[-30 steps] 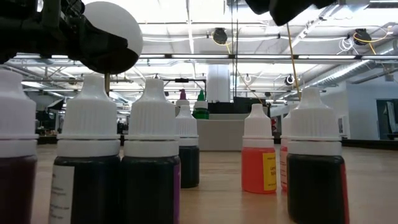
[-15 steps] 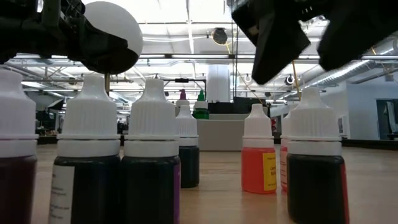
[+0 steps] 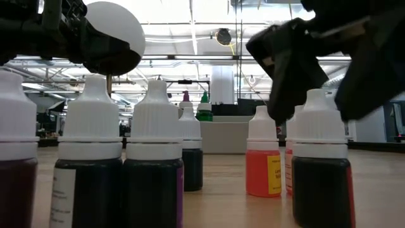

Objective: Pick & Place food coloring
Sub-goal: Put the top right small yellow food coloring bottle into the gray bin

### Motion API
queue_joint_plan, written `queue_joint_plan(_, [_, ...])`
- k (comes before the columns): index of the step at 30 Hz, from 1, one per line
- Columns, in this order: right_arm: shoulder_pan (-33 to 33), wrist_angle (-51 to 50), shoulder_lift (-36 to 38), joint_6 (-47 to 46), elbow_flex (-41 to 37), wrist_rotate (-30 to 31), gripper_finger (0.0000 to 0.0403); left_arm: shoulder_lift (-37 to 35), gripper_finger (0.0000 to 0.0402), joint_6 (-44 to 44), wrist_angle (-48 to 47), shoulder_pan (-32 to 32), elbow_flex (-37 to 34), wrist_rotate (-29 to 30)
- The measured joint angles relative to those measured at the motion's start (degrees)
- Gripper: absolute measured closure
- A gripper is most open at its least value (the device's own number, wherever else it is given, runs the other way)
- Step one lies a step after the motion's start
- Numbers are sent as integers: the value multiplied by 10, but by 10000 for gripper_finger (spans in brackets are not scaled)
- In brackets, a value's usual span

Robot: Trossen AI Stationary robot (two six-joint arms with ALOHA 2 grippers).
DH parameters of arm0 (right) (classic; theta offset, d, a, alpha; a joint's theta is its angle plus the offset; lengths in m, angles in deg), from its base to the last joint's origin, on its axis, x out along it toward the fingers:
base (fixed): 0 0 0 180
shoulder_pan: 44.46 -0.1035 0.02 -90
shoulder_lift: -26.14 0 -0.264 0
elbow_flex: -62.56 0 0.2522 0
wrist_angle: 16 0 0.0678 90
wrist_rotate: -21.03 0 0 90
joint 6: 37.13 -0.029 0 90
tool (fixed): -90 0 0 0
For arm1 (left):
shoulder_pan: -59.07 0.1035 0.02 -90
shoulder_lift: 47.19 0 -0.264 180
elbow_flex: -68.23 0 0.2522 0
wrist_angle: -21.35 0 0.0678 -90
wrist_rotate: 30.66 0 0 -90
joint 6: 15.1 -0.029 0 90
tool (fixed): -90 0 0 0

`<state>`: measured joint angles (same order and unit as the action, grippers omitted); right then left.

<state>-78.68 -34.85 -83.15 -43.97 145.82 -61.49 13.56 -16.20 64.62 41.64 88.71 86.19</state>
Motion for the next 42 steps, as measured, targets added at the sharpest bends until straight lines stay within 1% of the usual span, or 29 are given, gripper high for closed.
queue_joint_plan(5, [0,9,0,-10,-8,2,215,0,364,1,0,0,0,0])
queue_joint_plan(8, [0,29,0,-17,-17,16,216,0,364,0,0,0,0,0])
queue_joint_plan(10, [0,51,0,-17,-24,16,216,0,364,-1,0,0,0,0])
queue_joint_plan(19, [0,76,0,-34,-42,17,216,0,364,-1,0,0,0,0])
queue_joint_plan(22, [0,99,0,-46,-56,30,216,0,364,-1,0,0,0,0])
queue_joint_plan(26, [0,135,0,-54,-71,30,216,0,364,-1,-3,0,0,0])
queue_joint_plan(33, [0,138,0,-60,-78,30,216,0,364,-1,-4,0,0,0])
queue_joint_plan(36, [0,138,0,-60,-78,30,223,0,364,-1,-4,0,0,0])
queue_joint_plan(42, [0,139,0,-62,-78,30,256,0,364,-1,-4,0,0,0])
